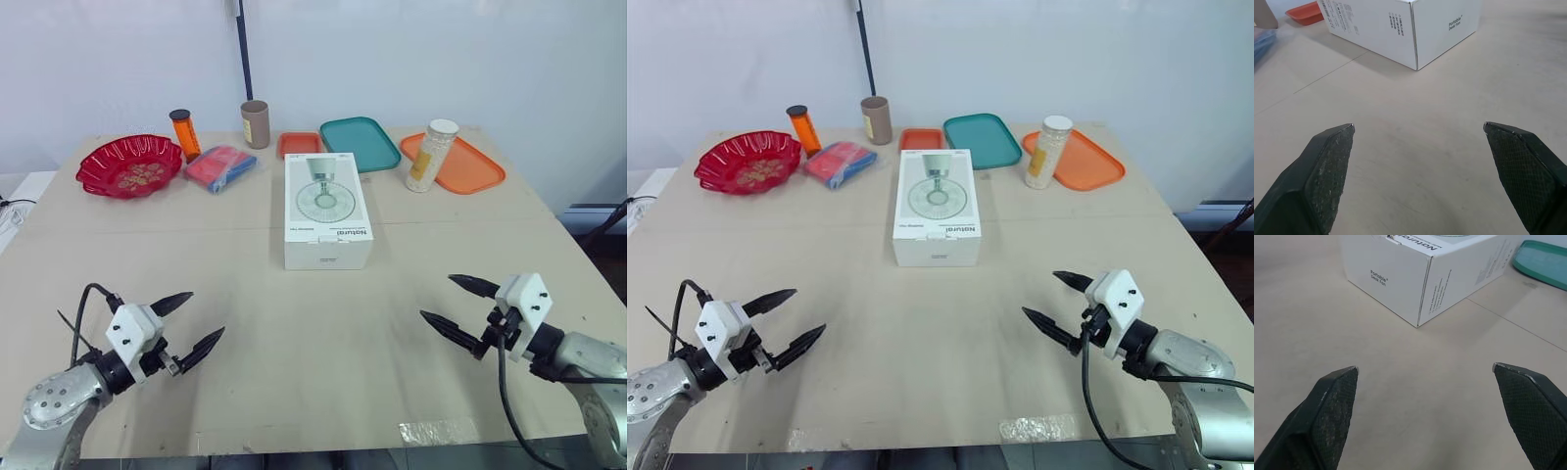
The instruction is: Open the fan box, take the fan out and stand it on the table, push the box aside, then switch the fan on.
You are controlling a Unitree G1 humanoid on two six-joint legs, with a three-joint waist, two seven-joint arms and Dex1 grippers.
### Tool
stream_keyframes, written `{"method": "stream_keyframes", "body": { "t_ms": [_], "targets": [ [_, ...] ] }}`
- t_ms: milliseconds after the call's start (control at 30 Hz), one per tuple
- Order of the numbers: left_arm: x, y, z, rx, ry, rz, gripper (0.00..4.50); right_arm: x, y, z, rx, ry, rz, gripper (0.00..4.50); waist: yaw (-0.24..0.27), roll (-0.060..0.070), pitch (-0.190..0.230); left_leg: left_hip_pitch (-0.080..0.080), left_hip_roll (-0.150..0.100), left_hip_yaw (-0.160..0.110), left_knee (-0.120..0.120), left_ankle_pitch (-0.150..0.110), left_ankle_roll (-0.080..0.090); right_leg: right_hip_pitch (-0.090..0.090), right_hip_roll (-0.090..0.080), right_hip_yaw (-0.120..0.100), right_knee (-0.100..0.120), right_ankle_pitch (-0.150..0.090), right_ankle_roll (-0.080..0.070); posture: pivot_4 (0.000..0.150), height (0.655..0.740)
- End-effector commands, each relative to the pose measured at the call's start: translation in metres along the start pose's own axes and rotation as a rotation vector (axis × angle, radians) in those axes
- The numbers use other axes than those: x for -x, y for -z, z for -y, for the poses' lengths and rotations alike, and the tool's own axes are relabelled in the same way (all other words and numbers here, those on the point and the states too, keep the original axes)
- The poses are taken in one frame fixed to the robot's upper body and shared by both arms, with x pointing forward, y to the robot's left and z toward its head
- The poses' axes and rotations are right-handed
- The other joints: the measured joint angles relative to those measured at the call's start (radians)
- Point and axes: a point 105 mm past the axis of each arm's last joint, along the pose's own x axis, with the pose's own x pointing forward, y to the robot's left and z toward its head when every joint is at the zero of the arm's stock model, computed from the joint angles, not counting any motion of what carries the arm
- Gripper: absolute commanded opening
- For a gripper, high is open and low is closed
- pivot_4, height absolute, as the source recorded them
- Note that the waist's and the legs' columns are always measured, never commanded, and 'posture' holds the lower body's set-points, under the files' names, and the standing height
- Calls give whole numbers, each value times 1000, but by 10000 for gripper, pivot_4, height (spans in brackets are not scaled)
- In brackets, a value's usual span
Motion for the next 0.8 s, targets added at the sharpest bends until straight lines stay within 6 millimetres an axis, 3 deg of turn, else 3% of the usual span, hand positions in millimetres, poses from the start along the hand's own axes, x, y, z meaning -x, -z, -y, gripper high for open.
{"method": "stream_keyframes", "body": {
  "t_ms": [33,300,367,600,667,767,800],
  "targets": [
    [-2,-8,4,-21,5,28,44887,2,-7,3,28,8,19,45000,0,0,0,0,0,0,0,0,0,0,0,0,0,0,0,1500,7400],
    [-2,-14,1,-22,-5,37,44887,3,-5,2,25,17,18,45000,0,0,0,0,0,0,0,0,0,0,0,0,0,0,0,1500,7400],
    [-2,-16,1,-22,-3,41,42461,2,-5,2,24,17,19,45000,0,0,0,0,0,0,0,0,0,0,0,0,0,0,0,1500,7400],
    [-5,-33,-8,-25,-29,86,19429,0,-5,4,29,21,26,45000,0,0,0,0,0,0,0,0,0,0,0,0,0,0,0,1500,7400],
    [-7,-38,-8,-23,-27,99,10566,-2,-5,5,29,23,29,45000,0,0,0,0,0,0,0,0,0,0,0,0,0,0,0,1500,7400],
    [-13,-53,-9,0,-25,142,1107,-3,-5,5,31,23,32,45000,0,0,0,0,0,0,0,0,0,0,0,0,0,0,0,1500,7400],
    [-16,-59,-9,3,-21,158,340,-4,-5,4,31,23,34,45000,0,0,0,0,0,0,0,0,0,0,0,0,0,0,0,1500,7400]
  ]
}}
